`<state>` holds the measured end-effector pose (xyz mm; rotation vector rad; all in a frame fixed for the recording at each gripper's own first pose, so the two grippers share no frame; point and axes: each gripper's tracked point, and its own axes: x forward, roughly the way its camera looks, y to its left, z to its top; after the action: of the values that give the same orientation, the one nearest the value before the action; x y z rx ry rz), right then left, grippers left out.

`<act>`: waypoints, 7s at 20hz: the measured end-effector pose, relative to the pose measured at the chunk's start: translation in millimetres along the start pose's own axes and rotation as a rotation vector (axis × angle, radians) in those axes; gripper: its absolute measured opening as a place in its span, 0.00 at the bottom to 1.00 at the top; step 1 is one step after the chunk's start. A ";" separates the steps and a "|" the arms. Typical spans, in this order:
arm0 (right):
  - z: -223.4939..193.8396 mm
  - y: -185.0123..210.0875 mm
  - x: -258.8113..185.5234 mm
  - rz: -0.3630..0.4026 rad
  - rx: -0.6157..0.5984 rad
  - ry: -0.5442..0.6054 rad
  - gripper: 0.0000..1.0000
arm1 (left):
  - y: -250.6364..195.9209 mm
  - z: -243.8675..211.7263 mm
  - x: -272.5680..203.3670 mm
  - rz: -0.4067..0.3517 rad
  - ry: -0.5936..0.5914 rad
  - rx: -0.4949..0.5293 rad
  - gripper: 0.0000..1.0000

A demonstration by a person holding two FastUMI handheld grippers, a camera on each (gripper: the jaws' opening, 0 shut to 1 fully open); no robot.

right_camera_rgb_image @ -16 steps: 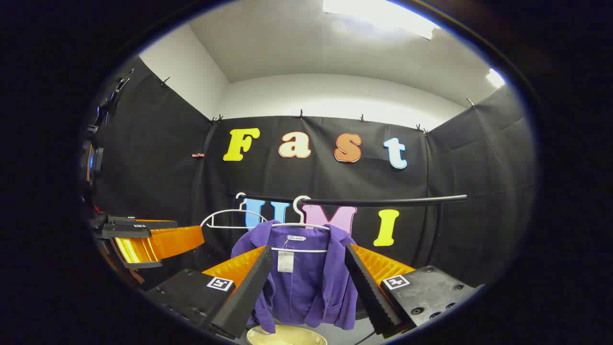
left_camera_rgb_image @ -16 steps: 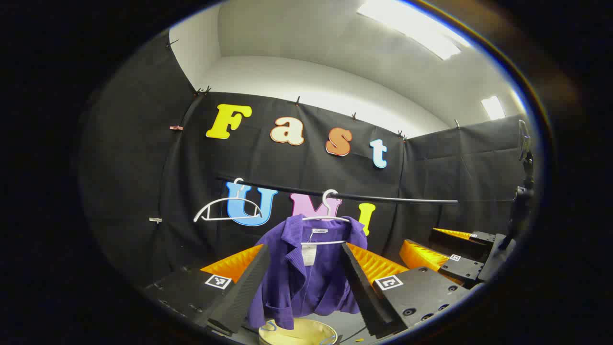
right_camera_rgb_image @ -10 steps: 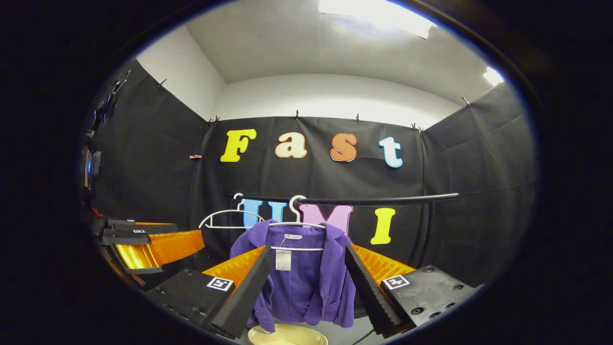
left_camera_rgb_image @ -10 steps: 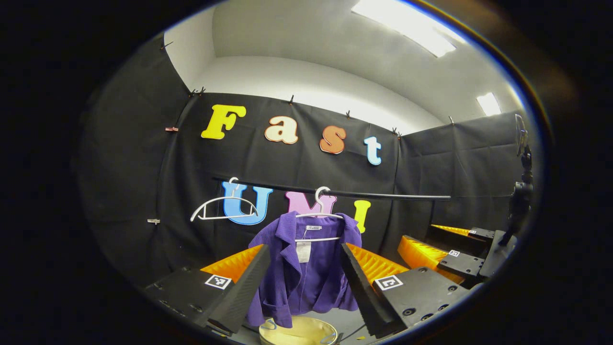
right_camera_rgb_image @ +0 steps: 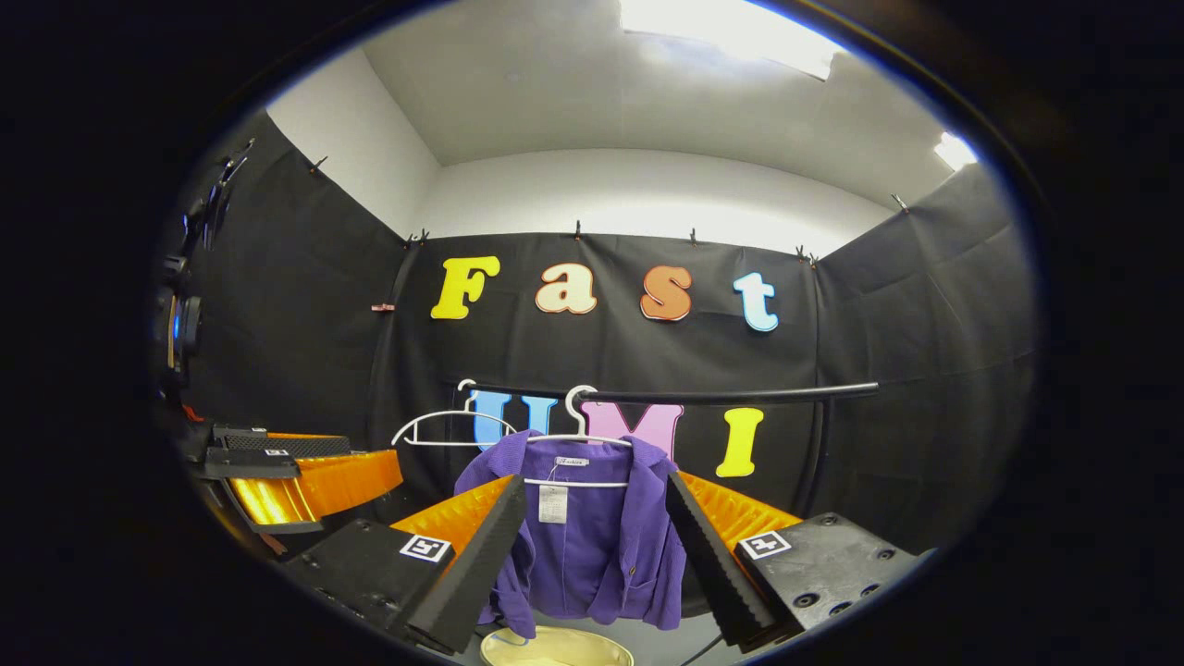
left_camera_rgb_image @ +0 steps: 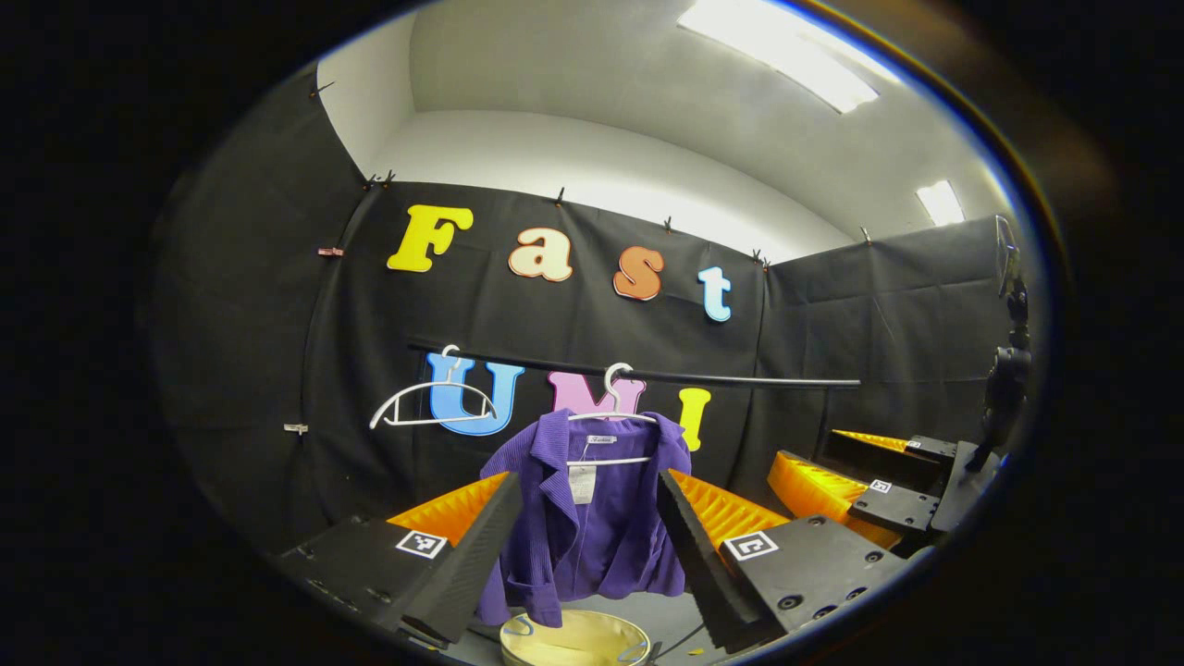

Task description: Grasp the clothes on the hanger with both hands and then place them into the laundry hamper below.

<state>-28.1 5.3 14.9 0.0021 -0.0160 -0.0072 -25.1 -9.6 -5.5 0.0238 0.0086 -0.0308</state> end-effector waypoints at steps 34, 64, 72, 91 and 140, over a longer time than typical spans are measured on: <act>-74.4 -22.6 106.8 -0.109 -0.001 0.075 0.97 | 34.9 -39.9 101.7 -0.064 0.028 0.032 0.93; -223.3 -87.4 341.8 0.187 0.180 0.120 0.72 | 111.2 -122.9 300.4 0.492 -0.022 0.018 0.83; -224.5 -102.8 361.8 0.243 0.226 0.113 0.13 | 141.7 -111.6 300.8 0.540 0.014 0.062 0.10; -166.0 -152.2 361.3 0.305 0.487 0.000 0.19 | 180.9 -34.9 305.8 0.511 -0.031 0.261 0.10; -352.9 2.2 195.5 0.672 0.286 0.644 0.15 | 19.6 -328.1 259.5 0.193 0.589 -0.275 0.10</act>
<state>173.1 6.8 -334.8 0.2847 0.6267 0.6679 232.2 9.9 -335.3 -0.2424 0.5985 0.1715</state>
